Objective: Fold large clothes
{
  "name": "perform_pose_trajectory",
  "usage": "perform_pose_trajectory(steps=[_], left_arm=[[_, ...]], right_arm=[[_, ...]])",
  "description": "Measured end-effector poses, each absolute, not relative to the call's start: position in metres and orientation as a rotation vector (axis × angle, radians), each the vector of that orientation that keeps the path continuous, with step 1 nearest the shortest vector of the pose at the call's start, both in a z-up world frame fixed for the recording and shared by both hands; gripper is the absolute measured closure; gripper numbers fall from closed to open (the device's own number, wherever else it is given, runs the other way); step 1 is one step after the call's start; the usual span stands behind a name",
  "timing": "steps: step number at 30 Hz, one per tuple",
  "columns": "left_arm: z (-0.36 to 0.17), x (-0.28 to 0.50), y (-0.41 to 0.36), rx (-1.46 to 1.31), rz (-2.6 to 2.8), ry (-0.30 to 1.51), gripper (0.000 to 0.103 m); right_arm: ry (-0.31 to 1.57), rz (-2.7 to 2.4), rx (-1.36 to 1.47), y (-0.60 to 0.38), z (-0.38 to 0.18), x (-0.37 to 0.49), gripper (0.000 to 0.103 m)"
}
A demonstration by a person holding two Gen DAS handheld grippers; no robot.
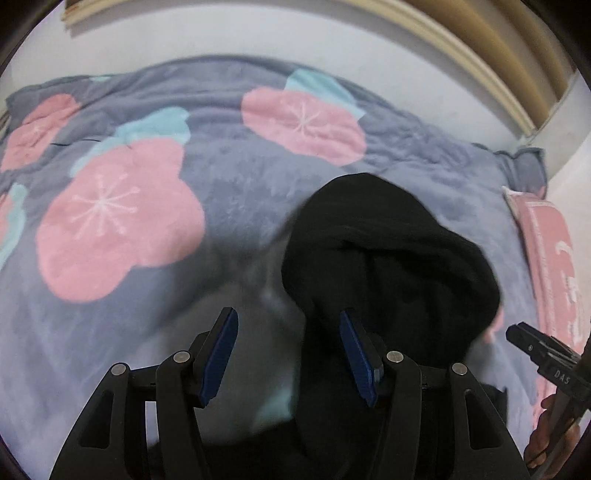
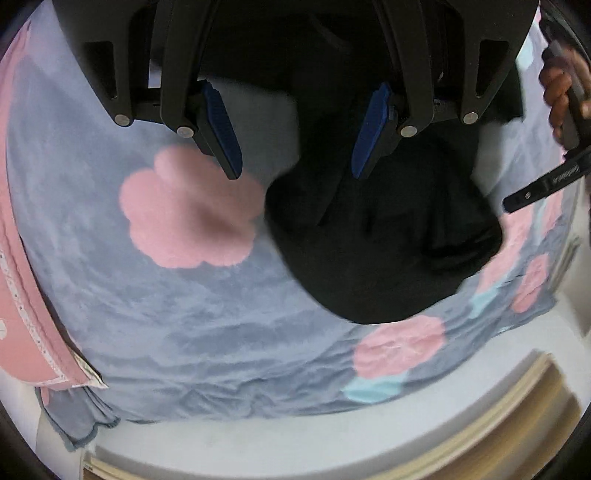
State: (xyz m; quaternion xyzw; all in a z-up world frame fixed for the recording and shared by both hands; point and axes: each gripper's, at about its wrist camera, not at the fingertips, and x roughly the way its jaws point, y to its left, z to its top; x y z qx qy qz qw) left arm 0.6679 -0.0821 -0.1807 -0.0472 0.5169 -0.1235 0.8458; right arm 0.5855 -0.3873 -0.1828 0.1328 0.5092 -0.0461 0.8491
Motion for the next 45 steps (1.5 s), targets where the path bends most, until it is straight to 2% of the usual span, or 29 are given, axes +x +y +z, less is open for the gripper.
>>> perform_pose_trajectory(steps=[3, 4, 5, 6, 9, 12, 14, 18, 20, 21, 23, 24, 25, 27, 33, 35, 37, 40, 43, 45], left_arm=[[-0.207, 0.694, -0.092, -0.061, -0.232, 1.124, 0.044], [-0.214, 0.701, -0.094, -0.057, -0.227, 1.129, 0.049], [-0.22, 0.709, -0.092, -0.065, -0.218, 1.133, 0.064], [-0.222, 0.717, -0.087, -0.101, -0.235, 1.138, 0.093], [-0.197, 0.715, -0.061, -0.295, -0.352, 1.061, 0.094], [-0.171, 0.695, -0.043, -0.394, -0.468, 0.97, 0.094], [-0.178, 0.687, -0.039, -0.387, -0.477, 0.985, 0.094], [-0.273, 0.708, -0.051, -0.25, -0.361, 1.279, 0.092], [-0.281, 0.71, -0.053, -0.253, -0.378, 1.256, 0.09], [-0.276, 0.711, -0.054, -0.245, -0.382, 1.251, 0.09], [-0.265, 0.706, -0.054, -0.209, -0.393, 1.22, 0.089], [-0.258, 0.7, -0.055, -0.171, -0.401, 1.196, 0.084], [-0.253, 0.696, -0.055, -0.141, -0.402, 1.181, 0.073], [-0.239, 0.682, -0.049, -0.09, -0.393, 1.162, 0.055], [-0.169, 0.65, -0.027, -0.122, -0.438, 1.003, 0.053], [-0.143, 0.659, -0.038, -0.136, -0.469, 0.937, 0.053], [-0.135, 0.67, -0.06, -0.138, -0.519, 0.92, 0.053], [-0.166, 0.693, -0.092, -0.126, -0.541, 1.002, 0.053], [-0.223, 0.709, -0.11, -0.11, -0.511, 1.15, 0.053], [-0.249, 0.709, -0.109, -0.126, -0.511, 1.175, 0.053]], right_arm=[[1.129, -0.087, 0.333, -0.394, -0.215, 0.616, 0.038], [1.164, -0.065, 0.33, -0.394, -0.225, 0.627, 0.06], [1.179, -0.06, 0.318, -0.394, -0.226, 0.633, 0.092], [1.155, -0.07, 0.307, -0.397, -0.219, 0.634, 0.092], [0.97, -0.02, 0.393, -0.416, -0.175, 0.617, 0.094], [0.905, -0.014, 0.369, -0.416, -0.163, 0.604, 0.094], [0.963, -0.032, 0.371, -0.415, -0.19, 0.608, 0.094], [1.17, -0.036, 0.438, -0.414, -0.273, 0.625, 0.092], [1.163, -0.032, 0.448, -0.415, -0.275, 0.625, 0.091], [1.162, -0.026, 0.448, -0.416, -0.271, 0.625, 0.091], [1.167, -0.013, 0.429, -0.417, -0.259, 0.622, 0.078], [1.17, -0.01, 0.411, -0.418, -0.254, 0.619, 0.074], [1.172, -0.005, 0.391, -0.418, -0.246, 0.612, 0.067], [1.17, 0.021, 0.388, -0.419, -0.233, 0.596, 0.064], [1.036, 0.08, 0.341, -0.413, -0.171, 0.59, 0.062], [0.995, 0.123, 0.325, -0.396, -0.157, 0.606, 0.05], [0.994, 0.133, 0.287, -0.377, -0.162, 0.63, 0.048], [1.051, 0.128, 0.272, -0.363, -0.194, 0.65, 0.048], [1.152, 0.111, 0.247, -0.356, -0.247, 0.658, 0.048], [1.157, 0.115, 0.258, -0.359, -0.263, 0.654, 0.049]])
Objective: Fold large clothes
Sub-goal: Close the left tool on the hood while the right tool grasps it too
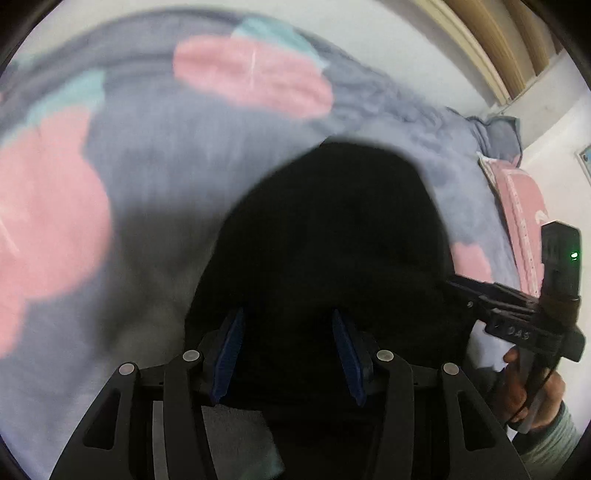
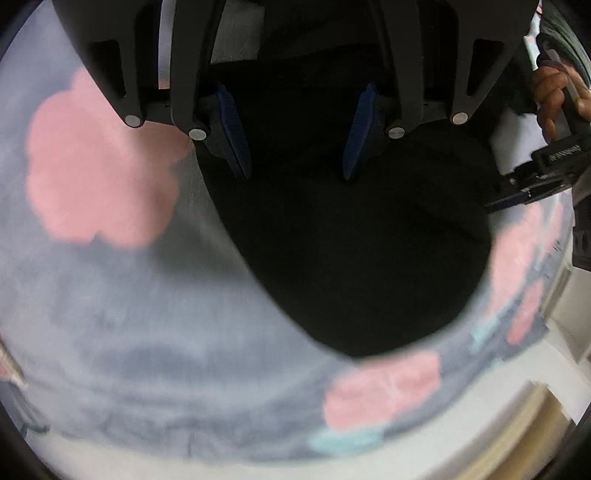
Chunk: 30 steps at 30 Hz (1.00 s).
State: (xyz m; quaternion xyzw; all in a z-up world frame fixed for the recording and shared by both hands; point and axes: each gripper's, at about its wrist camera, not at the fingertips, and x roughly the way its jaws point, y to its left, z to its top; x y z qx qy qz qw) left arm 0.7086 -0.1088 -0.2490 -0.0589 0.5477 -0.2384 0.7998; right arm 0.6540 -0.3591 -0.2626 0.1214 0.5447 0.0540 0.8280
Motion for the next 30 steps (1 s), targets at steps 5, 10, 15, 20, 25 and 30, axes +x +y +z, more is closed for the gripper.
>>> perform_pose_trajectory(steps=[5, 10, 15, 20, 25, 30], left_arm=[[-0.252, 0.709, -0.114, -0.079, -0.497, 1.175, 0.053], [-0.195, 0.693, -0.113, -0.077, -0.554, 1.047, 0.052], [-0.188, 0.706, -0.123, -0.083, -0.544, 1.021, 0.046], [-0.256, 0.724, -0.116, -0.087, -0.394, 1.145, 0.045], [-0.237, 0.717, -0.111, -0.059, -0.429, 1.097, 0.045], [-0.184, 0.722, -0.084, -0.134, -0.53, 0.987, 0.044]], right_arm=[[1.161, 0.118, 0.201, -0.353, -0.247, 0.655, 0.048], [1.015, 0.201, 0.229, -0.342, -0.188, 0.664, 0.048], [1.031, 0.217, 0.14, -0.304, -0.194, 0.72, 0.048], [1.115, 0.197, 0.089, -0.29, -0.245, 0.726, 0.049], [1.121, 0.278, 0.143, -0.307, -0.222, 0.714, 0.048], [1.076, 0.338, 0.163, -0.339, -0.188, 0.706, 0.047]])
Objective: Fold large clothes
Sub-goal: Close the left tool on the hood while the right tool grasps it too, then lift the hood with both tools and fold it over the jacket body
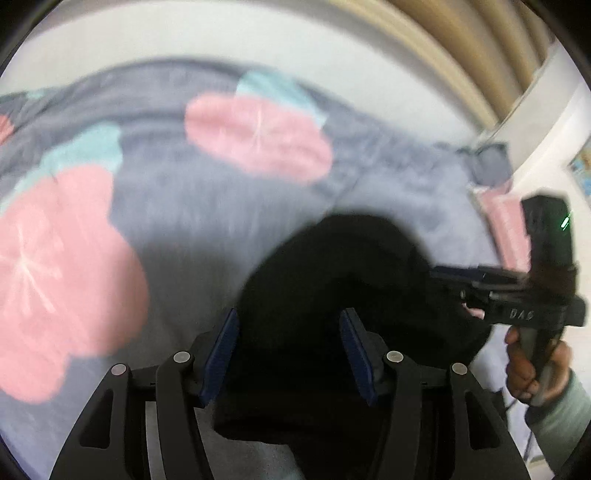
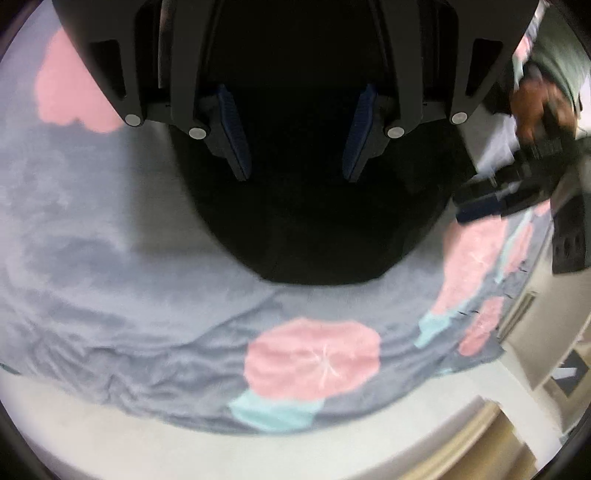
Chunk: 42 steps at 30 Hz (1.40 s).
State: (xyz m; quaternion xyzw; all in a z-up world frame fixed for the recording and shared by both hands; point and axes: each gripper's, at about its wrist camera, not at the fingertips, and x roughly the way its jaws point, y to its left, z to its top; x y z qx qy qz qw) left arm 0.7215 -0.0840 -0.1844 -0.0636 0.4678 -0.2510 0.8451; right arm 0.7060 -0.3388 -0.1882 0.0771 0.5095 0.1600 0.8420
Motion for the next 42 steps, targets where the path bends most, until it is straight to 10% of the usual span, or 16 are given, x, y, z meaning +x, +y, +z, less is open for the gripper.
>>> perform_pose_trajectory(steps=[3, 14, 19, 31, 42], left_arm=[[-0.17, 0.739, -0.086, -0.13, -0.603, 0.984, 0.029], [-0.248, 0.81, -0.122, -0.144, -0.769, 1.284, 0.029], [-0.236, 0.793, -0.132, -0.091, -0.832, 1.209, 0.081], [-0.104, 0.636, -0.102, 0.119, -0.857, 0.944, 0.083], [-0.113, 0.467, -0.057, 0.064, -0.855, 1.031, 0.083]], right_arm=[[1.087, 0.33, 0.133, -0.352, -0.183, 0.716, 0.041], [1.262, 0.475, 0.185, -0.362, -0.251, 0.762, 0.04], [1.158, 0.504, 0.076, -0.35, -0.22, 0.736, 0.078], [0.935, 0.457, -0.015, -0.333, -0.107, 0.575, 0.082], [0.97, 0.464, -0.068, -0.291, -0.11, 0.378, 0.082]])
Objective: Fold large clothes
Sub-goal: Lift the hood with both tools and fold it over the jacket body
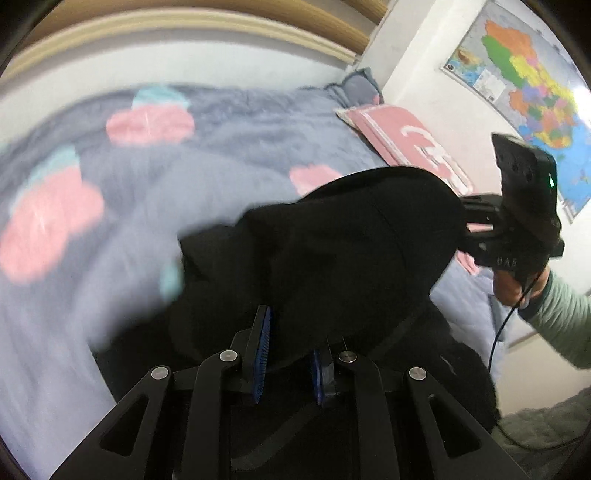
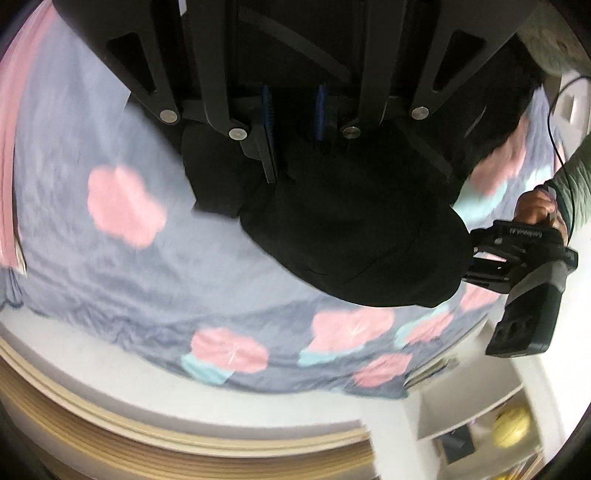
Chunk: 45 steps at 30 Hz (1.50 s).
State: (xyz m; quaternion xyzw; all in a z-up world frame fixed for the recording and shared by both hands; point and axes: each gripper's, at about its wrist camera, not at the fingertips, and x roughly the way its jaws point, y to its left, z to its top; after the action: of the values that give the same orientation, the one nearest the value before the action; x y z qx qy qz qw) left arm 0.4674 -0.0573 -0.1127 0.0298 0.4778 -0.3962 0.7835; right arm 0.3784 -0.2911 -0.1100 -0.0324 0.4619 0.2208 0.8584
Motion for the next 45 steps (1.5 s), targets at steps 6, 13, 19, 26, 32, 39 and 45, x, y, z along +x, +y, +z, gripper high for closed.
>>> perform_pose_trajectory(steps=[6, 13, 19, 26, 32, 39, 45], left_arm=[[-0.169, 0.4, -0.043, -0.007, -0.785, 1.189, 0.083], [-0.145, 0.384, -0.019, -0.068, -0.735, 1.158, 0.081], [-0.082, 0.4, 0.009, -0.167, -0.742, 0.986, 0.06], [-0.072, 0.462, -0.025, -0.237, -0.746, 0.963, 0.059], [-0.085, 0.502, -0.042, -0.215, -0.73, 0.982, 0.059], [-0.087, 0.533, -0.045, -0.156, -0.733, 0.981, 0.059], [-0.086, 0.592, -0.084, -0.122, -0.848, 1.012, 0.052]], right_arm=[[1.126, 0.427, -0.052, -0.282, -0.169, 0.324, 0.08], [1.096, 0.382, 0.084, -0.318, -0.136, 0.325, 0.067], [1.003, 0.341, 0.133, -0.329, -0.09, 0.382, 0.066], [1.006, 0.295, 0.349, -0.328, -0.101, 0.454, 0.066], [1.062, 0.357, 0.314, -0.329, -0.108, 0.48, 0.065], [1.058, 0.459, 0.235, -0.337, -0.097, 0.482, 0.065], [0.979, 0.451, 0.212, -0.359, -0.067, 0.487, 0.065]])
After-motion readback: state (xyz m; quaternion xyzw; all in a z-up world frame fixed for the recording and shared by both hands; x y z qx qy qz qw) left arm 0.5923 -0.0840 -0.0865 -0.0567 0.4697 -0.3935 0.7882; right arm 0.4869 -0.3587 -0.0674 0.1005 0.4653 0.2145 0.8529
